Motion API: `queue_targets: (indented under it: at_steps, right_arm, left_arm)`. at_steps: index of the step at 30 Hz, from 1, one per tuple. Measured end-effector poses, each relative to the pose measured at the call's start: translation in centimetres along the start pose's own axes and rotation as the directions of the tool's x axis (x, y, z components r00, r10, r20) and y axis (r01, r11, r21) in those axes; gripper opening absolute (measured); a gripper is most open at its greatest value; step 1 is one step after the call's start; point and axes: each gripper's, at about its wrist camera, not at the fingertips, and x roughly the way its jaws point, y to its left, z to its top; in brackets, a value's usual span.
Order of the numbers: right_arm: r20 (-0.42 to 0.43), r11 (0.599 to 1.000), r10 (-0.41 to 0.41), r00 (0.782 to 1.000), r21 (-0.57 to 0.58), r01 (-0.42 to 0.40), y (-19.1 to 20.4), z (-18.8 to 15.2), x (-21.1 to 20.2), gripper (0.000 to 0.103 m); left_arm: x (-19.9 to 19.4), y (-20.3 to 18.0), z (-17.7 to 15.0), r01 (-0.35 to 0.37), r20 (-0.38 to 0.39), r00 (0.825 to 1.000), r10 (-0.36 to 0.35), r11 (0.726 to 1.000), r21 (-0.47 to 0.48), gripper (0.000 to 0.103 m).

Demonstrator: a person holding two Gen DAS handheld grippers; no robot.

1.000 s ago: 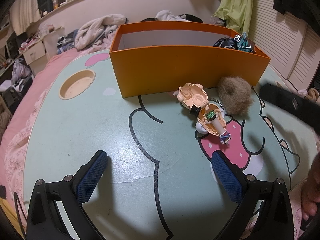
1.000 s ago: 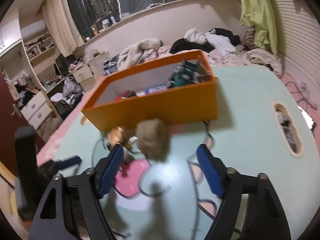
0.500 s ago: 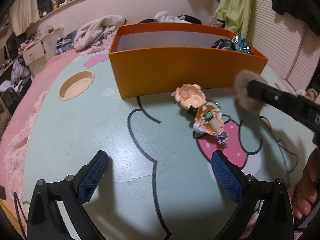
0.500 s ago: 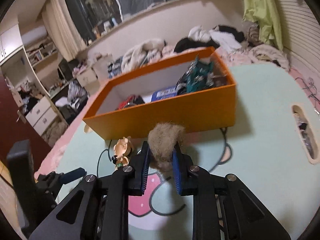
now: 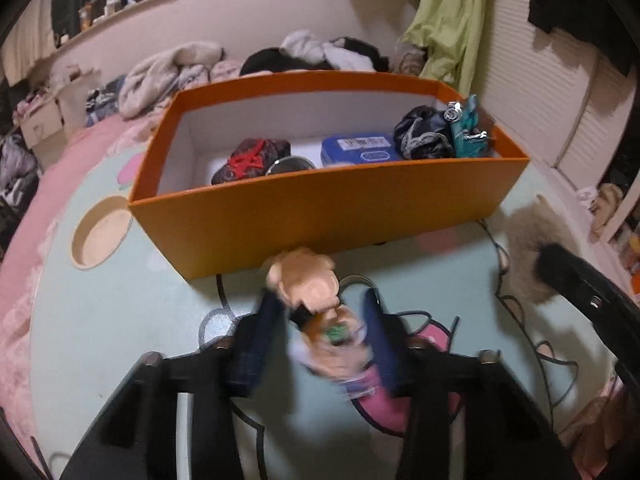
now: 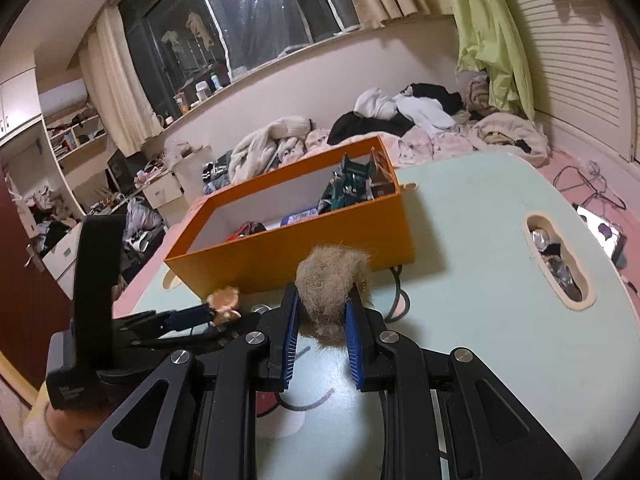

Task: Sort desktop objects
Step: 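Grasp the beige fluffy ball with the right gripper while the left gripper grasps the figurine, then drop the fluffy ball into the box with the right gripper while the left gripper drops the figurine in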

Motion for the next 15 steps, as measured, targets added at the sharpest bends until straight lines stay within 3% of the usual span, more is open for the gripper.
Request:
queue_targets:
  at_steps: [4,9,12,15]
  right_arm:
    - [-0.005,1.000,0.003,1.000,-0.001,-0.003,0.1,-0.1,0.0,0.022]
    - [-0.002,1.000,0.011,1.000,-0.023,-0.011,0.4,0.1,-0.1,0.022]
    - [-0.017,0.999,0.035,0.999,0.011,-0.035,0.3,0.6,0.1,0.022]
    - [0.020,0.999,0.048,0.999,0.014,-0.048,0.5,2.4,0.1,0.022]
  left_arm:
    - [-0.9,0.9,-1.0,0.036,0.024,0.999,-0.035,0.998,-0.043,0.034]
    - [-3.4,1.1,-1.0,0.095,0.113,0.990,-0.090,0.995,-0.043,0.034]
    - [-4.1,1.1,0.2,0.108,0.146,0.984,-0.102,0.994,-0.034,0.033]
    - [-5.0,1.4,2.2,0.157,0.191,0.971,-0.145,0.986,-0.051,0.033]
